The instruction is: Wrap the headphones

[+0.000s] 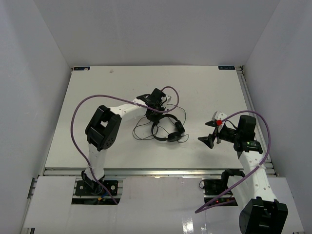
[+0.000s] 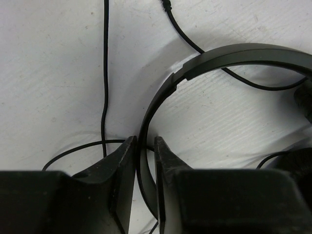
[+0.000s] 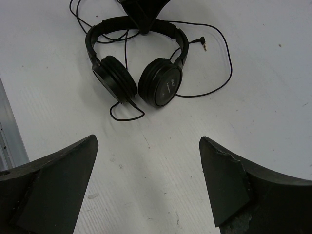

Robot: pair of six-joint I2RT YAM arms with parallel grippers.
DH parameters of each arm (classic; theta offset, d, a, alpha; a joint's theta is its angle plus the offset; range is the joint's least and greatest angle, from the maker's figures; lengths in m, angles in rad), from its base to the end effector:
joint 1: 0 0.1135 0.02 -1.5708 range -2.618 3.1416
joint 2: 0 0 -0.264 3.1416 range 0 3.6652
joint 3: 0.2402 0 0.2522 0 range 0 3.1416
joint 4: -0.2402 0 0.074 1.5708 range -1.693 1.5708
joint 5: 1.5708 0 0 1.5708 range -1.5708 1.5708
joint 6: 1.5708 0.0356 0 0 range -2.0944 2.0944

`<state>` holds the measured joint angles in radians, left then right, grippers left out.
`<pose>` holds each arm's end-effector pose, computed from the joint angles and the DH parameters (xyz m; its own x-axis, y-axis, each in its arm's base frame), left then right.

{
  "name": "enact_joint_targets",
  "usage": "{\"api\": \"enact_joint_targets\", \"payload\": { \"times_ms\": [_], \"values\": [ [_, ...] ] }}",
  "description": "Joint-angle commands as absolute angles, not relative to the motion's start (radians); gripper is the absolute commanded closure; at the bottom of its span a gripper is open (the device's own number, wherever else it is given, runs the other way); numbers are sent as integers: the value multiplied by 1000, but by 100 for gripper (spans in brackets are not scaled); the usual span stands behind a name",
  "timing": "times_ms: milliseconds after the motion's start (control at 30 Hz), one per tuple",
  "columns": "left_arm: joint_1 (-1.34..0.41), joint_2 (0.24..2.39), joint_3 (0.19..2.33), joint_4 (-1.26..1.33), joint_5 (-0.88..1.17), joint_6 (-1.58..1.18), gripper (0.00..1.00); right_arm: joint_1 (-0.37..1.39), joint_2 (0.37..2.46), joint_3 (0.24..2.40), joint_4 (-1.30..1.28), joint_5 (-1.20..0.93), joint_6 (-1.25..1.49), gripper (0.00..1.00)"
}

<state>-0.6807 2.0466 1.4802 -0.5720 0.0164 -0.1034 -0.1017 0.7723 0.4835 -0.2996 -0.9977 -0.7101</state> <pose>0.3305 -0.2684 0.1679 -0.7673 0.4886 -0.4153 0.5584 0.8275 -0.0581 0.1626 0.0135 0.2337 -0.0013 -0.3552 -0.9348 -0.8455 0.4996 -0.1886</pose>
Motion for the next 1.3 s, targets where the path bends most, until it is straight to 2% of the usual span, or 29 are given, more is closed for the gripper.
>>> {"api": "enact_joint_targets", "payload": {
  "times_ms": [0,267,467,667,1000,1200,1267],
  "values": [
    [-697,2087,1481,-594,-24,-117,78,-103,773,508,-304,-1009,-713,9],
    [-714,2073,1467,-589,-88,-159,100,-103,773,509,-303,-1000,-711,9],
    [-715,1947,1451,-588,-126,-167,100,-103,769,508,-310,-1002,-710,10],
    [-713,1670,1385,-599,-201,-155,100,-103,760,514,-366,-1056,-770,10],
    [-696,1385,1255,-669,-248,-173,100,-101,777,589,-390,-1130,-799,10],
    [-670,1284,1231,-726,-219,-218,100,-64,896,733,-454,-1265,-988,10],
    [-665,1272,1255,-770,-214,-240,100,-12,945,759,-439,-1244,-1075,10]
  ]
}}
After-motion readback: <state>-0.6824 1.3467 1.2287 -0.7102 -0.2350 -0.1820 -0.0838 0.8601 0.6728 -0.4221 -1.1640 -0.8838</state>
